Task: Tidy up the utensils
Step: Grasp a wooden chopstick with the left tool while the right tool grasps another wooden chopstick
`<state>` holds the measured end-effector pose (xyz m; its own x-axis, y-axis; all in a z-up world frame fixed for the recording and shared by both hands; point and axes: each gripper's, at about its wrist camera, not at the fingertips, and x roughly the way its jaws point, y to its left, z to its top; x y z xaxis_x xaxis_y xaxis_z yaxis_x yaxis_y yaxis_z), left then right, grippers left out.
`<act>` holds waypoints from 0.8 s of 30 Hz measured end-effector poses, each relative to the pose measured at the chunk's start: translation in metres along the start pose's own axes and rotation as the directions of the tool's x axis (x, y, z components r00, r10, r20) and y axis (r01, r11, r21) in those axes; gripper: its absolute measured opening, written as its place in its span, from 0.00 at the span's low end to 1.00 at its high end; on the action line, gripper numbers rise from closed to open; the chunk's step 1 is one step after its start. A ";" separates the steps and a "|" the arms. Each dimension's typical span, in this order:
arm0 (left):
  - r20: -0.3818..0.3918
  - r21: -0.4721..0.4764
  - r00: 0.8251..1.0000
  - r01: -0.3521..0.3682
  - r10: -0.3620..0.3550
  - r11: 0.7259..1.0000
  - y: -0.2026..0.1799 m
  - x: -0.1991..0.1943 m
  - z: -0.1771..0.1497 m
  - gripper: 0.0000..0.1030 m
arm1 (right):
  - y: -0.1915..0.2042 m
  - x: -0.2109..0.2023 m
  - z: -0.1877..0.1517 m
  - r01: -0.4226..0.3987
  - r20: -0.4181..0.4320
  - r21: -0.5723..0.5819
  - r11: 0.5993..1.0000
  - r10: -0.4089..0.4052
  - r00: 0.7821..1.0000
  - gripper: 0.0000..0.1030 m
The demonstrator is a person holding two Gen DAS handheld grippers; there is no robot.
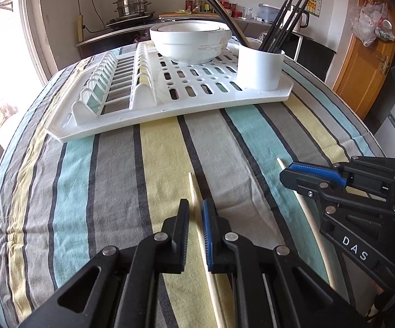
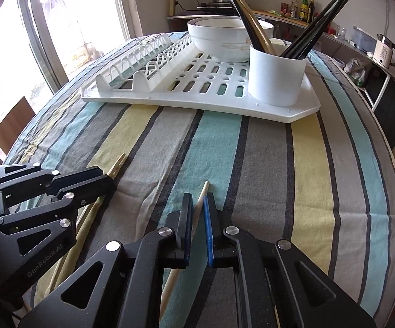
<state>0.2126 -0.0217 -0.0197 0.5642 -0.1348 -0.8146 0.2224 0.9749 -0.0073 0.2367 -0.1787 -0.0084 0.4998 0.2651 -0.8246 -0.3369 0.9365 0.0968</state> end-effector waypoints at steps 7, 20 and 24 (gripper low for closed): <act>-0.030 -0.021 0.999 0.020 -0.021 1.000 0.005 0.003 0.007 0.07 | -0.008 -0.013 0.002 -0.037 0.031 0.029 0.999 0.036 0.999 0.07; 0.076 -0.044 0.996 0.057 -0.054 0.997 0.012 -0.042 0.020 0.06 | -0.018 -0.052 0.009 -0.098 0.130 0.058 0.994 0.089 0.987 0.07; 0.128 -0.049 0.990 0.064 -0.058 0.997 0.015 -0.064 0.024 0.06 | -0.020 -0.068 0.012 -0.105 0.169 0.057 0.993 0.094 0.981 0.06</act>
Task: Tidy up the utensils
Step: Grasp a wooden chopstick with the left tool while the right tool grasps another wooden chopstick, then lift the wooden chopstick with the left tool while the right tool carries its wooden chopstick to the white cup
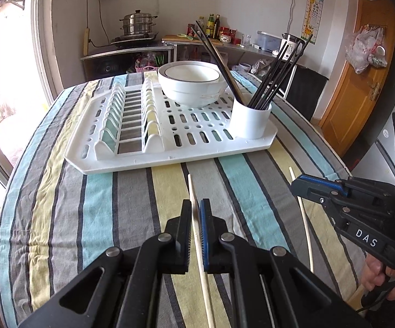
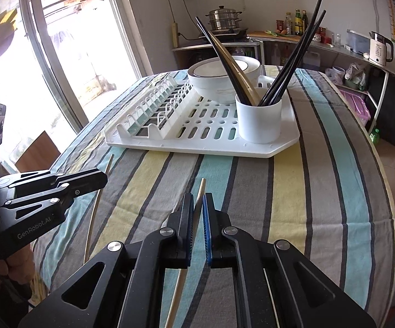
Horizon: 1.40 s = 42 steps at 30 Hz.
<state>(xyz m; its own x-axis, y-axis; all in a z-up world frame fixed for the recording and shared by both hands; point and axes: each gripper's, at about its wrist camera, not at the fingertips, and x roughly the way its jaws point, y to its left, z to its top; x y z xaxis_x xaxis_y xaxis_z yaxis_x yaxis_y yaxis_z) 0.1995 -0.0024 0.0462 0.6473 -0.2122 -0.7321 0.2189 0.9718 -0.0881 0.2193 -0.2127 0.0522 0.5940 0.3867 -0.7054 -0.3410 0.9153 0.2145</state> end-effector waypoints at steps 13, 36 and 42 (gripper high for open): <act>0.005 0.024 0.999 0.036 -0.037 0.999 -0.006 -0.009 0.005 0.06 | 0.002 -0.034 0.008 -0.007 0.085 -0.017 1.000 0.008 0.996 0.05; -0.249 -0.006 0.967 -0.063 0.060 0.998 0.001 0.084 -0.002 0.06 | -0.009 -0.032 0.006 -0.013 0.082 0.002 1.000 0.012 0.997 0.05; -0.170 -0.051 0.985 -0.042 0.033 0.998 0.009 0.059 0.008 0.06 | -0.010 -0.039 0.007 -0.013 0.100 0.004 1.000 0.012 0.995 0.05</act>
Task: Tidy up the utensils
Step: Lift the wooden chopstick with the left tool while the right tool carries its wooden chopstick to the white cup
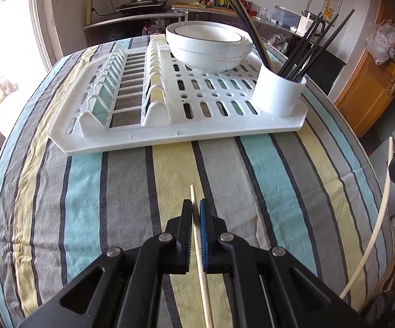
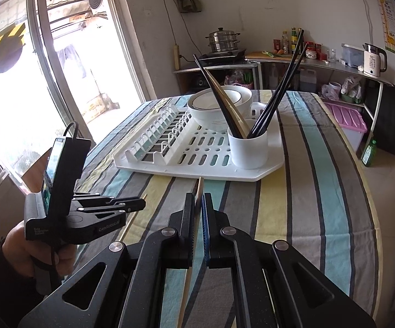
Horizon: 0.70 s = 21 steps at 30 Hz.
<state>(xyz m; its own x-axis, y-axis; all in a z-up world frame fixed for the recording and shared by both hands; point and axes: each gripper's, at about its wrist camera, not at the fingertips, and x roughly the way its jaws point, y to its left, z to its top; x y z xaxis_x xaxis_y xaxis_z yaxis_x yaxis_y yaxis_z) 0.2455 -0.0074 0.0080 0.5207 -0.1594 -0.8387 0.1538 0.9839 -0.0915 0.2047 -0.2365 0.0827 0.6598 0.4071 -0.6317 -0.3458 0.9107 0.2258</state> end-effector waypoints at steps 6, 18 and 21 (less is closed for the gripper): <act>0.121 -0.009 0.992 0.029 -0.027 1.000 0.004 -0.049 0.007 0.05 | 0.002 -0.009 0.003 0.001 0.024 -0.003 1.000 0.000 1.000 0.05; 0.268 0.024 0.961 0.066 -0.070 0.998 0.000 -0.114 -0.001 0.05 | 0.005 -0.028 0.004 0.004 0.068 -0.010 1.000 -0.003 0.998 0.04; 0.283 0.036 0.956 0.072 -0.080 0.997 -0.003 -0.120 -0.001 0.05 | 0.006 -0.032 0.006 0.005 0.080 -0.012 1.000 -0.004 0.997 0.04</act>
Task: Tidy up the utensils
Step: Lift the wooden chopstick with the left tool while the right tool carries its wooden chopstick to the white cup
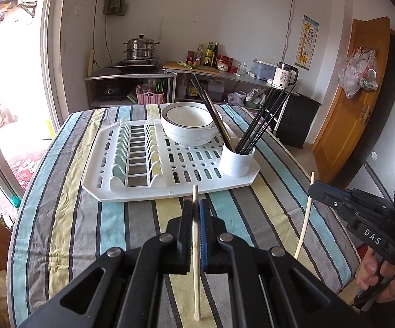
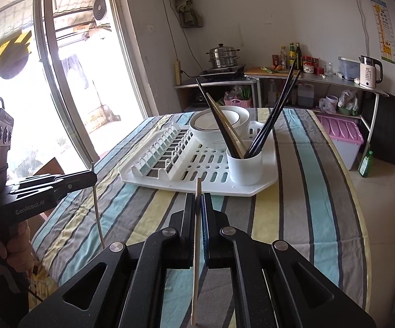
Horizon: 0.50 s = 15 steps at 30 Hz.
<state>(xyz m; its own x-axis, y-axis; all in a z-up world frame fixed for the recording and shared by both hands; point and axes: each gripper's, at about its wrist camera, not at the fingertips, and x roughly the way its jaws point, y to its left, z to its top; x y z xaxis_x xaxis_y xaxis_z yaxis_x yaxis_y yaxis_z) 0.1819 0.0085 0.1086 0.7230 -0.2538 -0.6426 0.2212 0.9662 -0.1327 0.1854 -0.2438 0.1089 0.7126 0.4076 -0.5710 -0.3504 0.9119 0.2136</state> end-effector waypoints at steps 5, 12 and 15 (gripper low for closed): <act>0.023 0.011 1.000 0.015 -0.016 1.000 -0.006 -0.006 0.006 0.05 | -0.004 -0.007 0.005 0.002 0.022 0.003 1.000 -0.002 1.000 0.04; 0.048 0.029 0.998 0.038 -0.039 0.999 -0.015 -0.004 0.023 0.05 | -0.013 -0.010 0.021 0.023 0.053 -0.005 1.000 -0.023 0.998 0.04; 0.057 0.039 0.997 0.050 -0.052 0.998 -0.021 0.000 0.036 0.05 | -0.018 -0.011 0.032 0.035 0.074 -0.005 0.999 -0.034 0.997 0.04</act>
<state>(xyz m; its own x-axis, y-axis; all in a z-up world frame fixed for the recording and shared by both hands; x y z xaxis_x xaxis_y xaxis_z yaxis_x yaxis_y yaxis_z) 0.2007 -0.0132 0.1391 0.7469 -0.3058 -0.5904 0.2824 0.9498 -0.1346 0.2039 -0.2633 0.1367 0.7674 0.3786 -0.5175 -0.3285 0.9253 0.1898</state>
